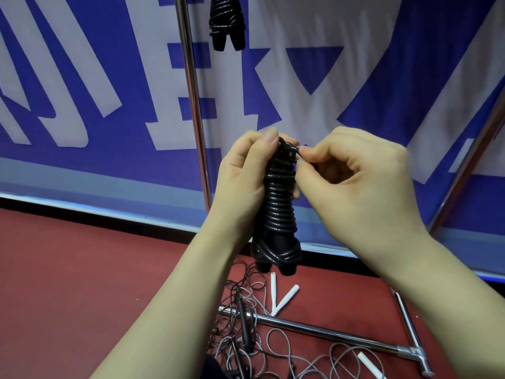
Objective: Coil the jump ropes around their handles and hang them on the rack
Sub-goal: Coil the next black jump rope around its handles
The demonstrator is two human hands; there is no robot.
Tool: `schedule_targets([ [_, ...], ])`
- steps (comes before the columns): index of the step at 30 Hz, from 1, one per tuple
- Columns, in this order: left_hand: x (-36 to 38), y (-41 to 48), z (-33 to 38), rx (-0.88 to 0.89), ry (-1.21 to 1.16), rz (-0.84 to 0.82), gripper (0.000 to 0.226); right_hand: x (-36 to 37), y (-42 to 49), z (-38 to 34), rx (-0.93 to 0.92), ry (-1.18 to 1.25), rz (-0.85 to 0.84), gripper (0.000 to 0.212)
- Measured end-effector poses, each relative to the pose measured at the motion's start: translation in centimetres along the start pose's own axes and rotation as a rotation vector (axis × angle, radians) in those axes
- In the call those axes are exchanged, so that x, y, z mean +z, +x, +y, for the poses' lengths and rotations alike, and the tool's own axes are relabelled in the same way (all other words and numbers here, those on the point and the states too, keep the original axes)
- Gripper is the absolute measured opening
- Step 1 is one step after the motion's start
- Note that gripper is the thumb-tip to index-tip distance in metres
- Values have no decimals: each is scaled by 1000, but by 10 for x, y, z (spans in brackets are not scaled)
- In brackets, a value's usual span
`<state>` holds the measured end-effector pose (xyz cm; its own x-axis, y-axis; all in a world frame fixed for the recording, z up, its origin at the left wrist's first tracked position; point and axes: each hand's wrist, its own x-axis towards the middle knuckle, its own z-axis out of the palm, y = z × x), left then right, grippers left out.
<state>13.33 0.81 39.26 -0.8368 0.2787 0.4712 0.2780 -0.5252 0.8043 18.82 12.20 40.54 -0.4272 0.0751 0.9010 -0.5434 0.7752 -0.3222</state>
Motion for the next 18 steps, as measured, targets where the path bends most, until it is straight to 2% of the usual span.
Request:
schedule_targets([
  [3,5,-2,0,37,79,7,19,1,0,2,-20,-119,24,18],
  [5,8,-3,1,52,122,-11,16,-1,1,5,-12,-98,-9,16],
  [9,4,-3,0,55,129,-23,27,-9,7,3,229,243,-167,13],
  [13,-2,1,0,71,108,-15,29,-16,13,7,418,374,-269,20],
  [15,-2,2,-1,81,152,-6,29,-14,11,9,390,356,-257,18],
  [18,-1,2,-5,84,196,12,25,-7,6,11,170,140,-231,13],
])
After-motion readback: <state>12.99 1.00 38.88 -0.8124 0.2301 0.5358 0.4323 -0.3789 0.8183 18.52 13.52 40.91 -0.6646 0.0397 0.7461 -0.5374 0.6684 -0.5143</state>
